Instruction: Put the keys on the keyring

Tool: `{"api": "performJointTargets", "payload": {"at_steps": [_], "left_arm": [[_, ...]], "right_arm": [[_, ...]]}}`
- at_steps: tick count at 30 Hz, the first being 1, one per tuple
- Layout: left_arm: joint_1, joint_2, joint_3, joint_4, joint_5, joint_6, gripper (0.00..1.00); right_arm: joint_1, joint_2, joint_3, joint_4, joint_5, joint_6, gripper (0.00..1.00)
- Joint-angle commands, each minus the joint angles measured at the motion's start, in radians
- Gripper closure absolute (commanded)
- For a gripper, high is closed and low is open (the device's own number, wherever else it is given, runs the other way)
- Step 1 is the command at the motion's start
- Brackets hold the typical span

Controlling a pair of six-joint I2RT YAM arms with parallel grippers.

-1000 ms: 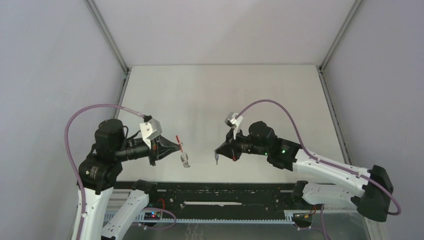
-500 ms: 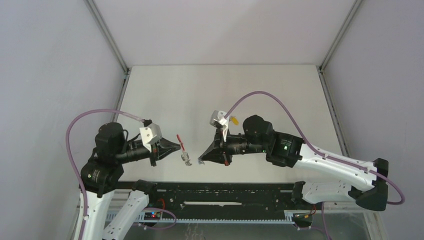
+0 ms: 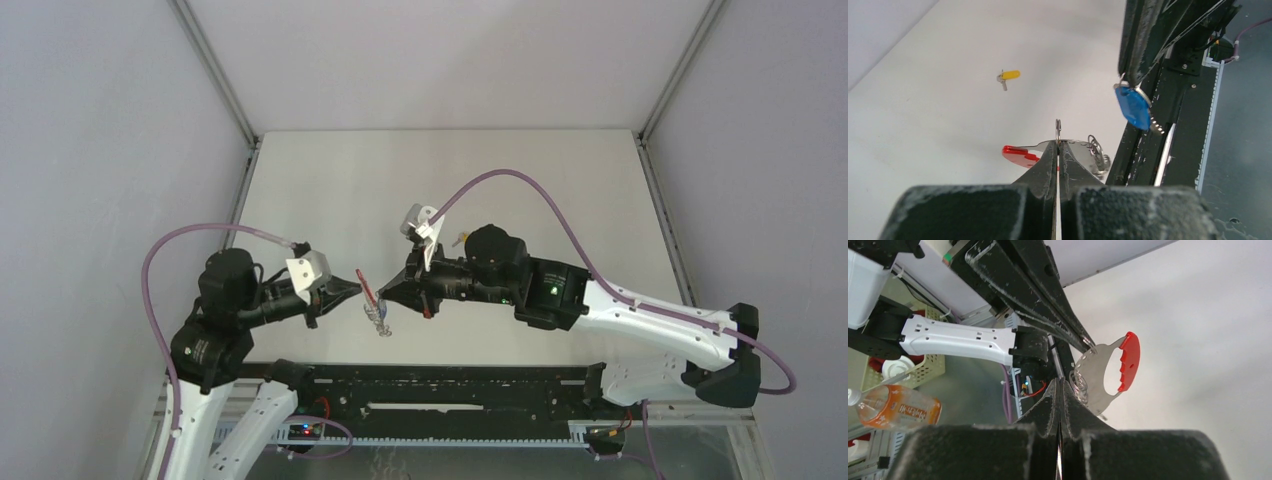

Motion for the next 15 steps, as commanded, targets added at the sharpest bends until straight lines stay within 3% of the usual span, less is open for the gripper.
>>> {"api": "performJointTargets", "payload": {"at_steps": [1,8,15], "left_arm": [[-0.025,-0.032,-0.022,0.092,-0.023,0.005,1.00],[-0.072,-0.093,-0.047,0.112,-0.052,0.159,1.00],[-0.092,-0.115,-0.072,0.137,-0.088,0.181,1.00]], "right_arm": [[0.012,0.036,0.058,0.039,0.028,-0.044,1.00],[0.012,0.055,0.066,0.058,-0.015,-0.063,1.00],[0.029,0.061,0.067,0.054,-0.029,-0.082,1.00]]}}
